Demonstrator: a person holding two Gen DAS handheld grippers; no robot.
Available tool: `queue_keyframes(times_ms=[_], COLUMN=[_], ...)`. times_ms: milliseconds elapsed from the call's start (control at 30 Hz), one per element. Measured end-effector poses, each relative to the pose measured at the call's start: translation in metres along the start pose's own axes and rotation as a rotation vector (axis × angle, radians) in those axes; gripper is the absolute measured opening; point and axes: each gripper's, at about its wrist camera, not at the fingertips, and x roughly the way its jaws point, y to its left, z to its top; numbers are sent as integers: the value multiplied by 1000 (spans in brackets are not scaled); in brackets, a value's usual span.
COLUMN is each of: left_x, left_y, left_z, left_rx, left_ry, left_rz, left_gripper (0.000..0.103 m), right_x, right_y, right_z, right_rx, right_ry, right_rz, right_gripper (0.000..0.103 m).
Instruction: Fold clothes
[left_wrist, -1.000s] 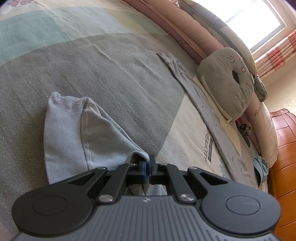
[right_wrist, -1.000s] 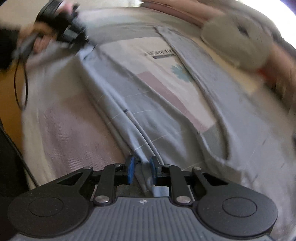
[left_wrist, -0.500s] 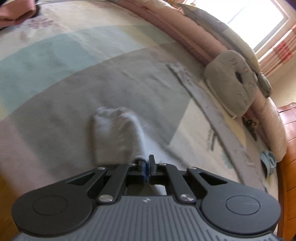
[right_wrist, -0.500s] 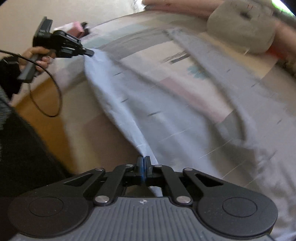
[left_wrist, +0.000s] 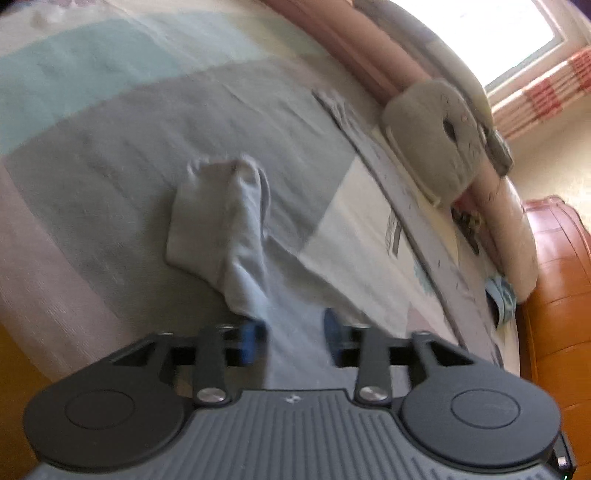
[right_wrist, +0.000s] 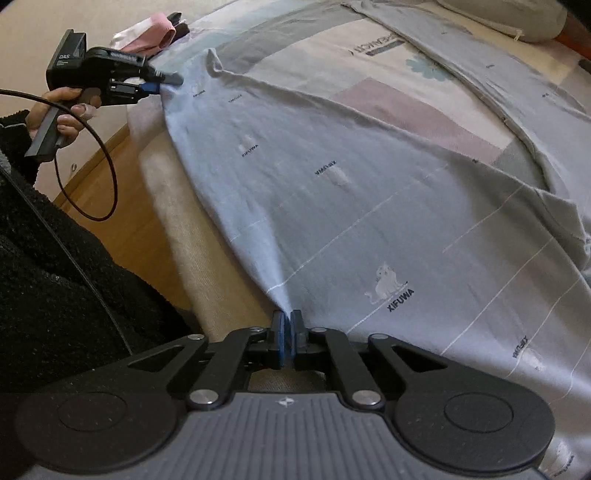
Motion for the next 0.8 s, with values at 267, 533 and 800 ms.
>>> queue_keyframes(times_ms=[267, 533, 800], left_x=[-25, -36, 16], left_y=[24, 59, 20], left_z=[-3, 36, 28], left_rx=[-11, -3, 262], left_ry=[2, -204, -208], left_rz=[35, 243, 342], left_gripper=[42, 45, 45], right_x=[-22, -36, -34], right_y=[-9, -24, -11], right_z=[10, 50, 81], right_rx=[18, 39, 22], right_ry=[-57, -176, -247], right_rz=[-53, -106, -124], right_gripper=[10, 17, 26])
